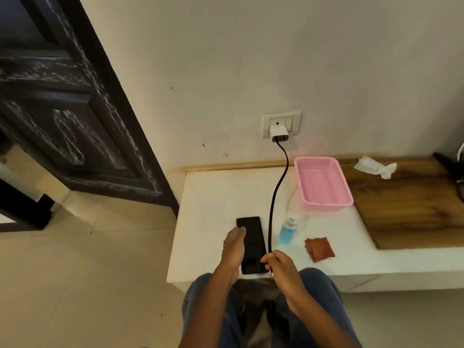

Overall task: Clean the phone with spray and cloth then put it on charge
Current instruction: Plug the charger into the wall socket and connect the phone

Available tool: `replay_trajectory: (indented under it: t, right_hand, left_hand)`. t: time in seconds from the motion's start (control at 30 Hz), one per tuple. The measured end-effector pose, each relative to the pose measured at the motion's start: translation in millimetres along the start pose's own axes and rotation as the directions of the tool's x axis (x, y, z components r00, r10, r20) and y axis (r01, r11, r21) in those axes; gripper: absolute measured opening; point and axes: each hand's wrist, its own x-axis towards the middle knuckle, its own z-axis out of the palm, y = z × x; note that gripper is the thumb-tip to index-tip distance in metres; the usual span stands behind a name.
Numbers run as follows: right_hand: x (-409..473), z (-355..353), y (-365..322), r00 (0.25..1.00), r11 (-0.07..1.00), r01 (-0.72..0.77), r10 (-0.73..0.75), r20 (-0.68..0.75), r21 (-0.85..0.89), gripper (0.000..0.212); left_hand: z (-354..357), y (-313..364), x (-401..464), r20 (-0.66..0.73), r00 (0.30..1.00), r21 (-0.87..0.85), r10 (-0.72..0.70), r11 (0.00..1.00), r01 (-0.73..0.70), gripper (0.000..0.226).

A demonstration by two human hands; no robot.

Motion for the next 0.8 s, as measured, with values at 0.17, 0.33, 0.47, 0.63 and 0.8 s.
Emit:
replay_trajectory:
  t: [0.17, 0.33, 0.47, 0.63, 0.8]
  right_hand:
    - [22, 1, 15, 0.998, 0.978, -0.060, 0.062, 0.004, -0.199, 0.017]
    - [35, 3, 21, 0.994, 0.988, -0.040, 0.054, 0.095, -0.148, 0.023]
    - [40, -2, 23, 0.994, 0.995, -0.090, 0.093, 0.065, -0.049, 0.029]
    - [40, -4, 23, 0.996, 0.995, -0.087, 0.086, 0.033, 0.039, 0.028]
    - [43, -4, 26, 0.998, 0.990, -0.068, 0.065, 0.026, 0.123, 0.027]
  left_hand:
    - [1, -36, 1, -0.013, 0.983, 0.049, -0.182, 0.982, 0.183, 0.057]
    - [1, -50, 9, 0.007, 0.978, 0.050, -0.207, 0.977, 0.207, 0.046]
    - [2, -50, 14, 0.004, 0.959, -0.047, -0.285, 0.957, 0.285, 0.042]
    - [1, -56, 20, -0.019, 0.952, -0.207, -0.304, 0.933, 0.294, 0.037]
    - [-6, -54, 20, 0.101, 0.944, -0.416, -0.315, 0.848, 0.327, 0.040]
